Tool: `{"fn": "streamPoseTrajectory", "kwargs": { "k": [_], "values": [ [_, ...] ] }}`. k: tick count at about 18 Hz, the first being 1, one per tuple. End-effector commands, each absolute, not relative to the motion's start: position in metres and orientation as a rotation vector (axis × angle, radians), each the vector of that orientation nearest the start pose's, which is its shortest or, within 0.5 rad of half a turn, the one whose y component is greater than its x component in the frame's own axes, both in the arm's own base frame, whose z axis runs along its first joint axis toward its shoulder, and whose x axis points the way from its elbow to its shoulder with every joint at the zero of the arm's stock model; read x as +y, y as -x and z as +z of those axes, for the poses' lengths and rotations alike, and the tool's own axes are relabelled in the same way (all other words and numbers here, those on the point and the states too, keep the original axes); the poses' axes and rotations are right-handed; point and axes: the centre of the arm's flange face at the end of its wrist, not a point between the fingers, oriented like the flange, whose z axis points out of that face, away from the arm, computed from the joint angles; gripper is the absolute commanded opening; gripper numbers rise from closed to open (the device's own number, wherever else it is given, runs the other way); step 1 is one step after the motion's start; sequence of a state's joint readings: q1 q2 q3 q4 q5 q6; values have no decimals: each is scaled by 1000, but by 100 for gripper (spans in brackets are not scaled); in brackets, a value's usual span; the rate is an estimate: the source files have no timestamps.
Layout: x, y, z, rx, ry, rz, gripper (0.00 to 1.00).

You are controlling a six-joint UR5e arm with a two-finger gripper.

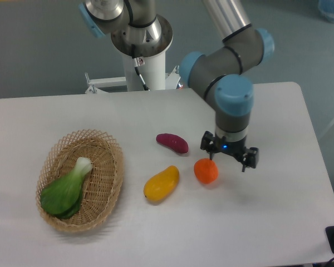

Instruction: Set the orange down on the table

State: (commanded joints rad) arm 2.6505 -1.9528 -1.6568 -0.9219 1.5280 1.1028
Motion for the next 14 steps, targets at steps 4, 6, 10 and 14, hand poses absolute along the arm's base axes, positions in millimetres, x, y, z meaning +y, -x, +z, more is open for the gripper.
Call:
{"fn": "streamPoseTrajectory", "kwargs": {
  "k": [4,6,10,14],
  "values": [
    [396,513,316,109,2973,241,100],
    [392,525,321,152,2968,268,100],
    [385,532,324,172,2983,269,100],
    [385,540,329,233,3045,175,100]
  ]
}}
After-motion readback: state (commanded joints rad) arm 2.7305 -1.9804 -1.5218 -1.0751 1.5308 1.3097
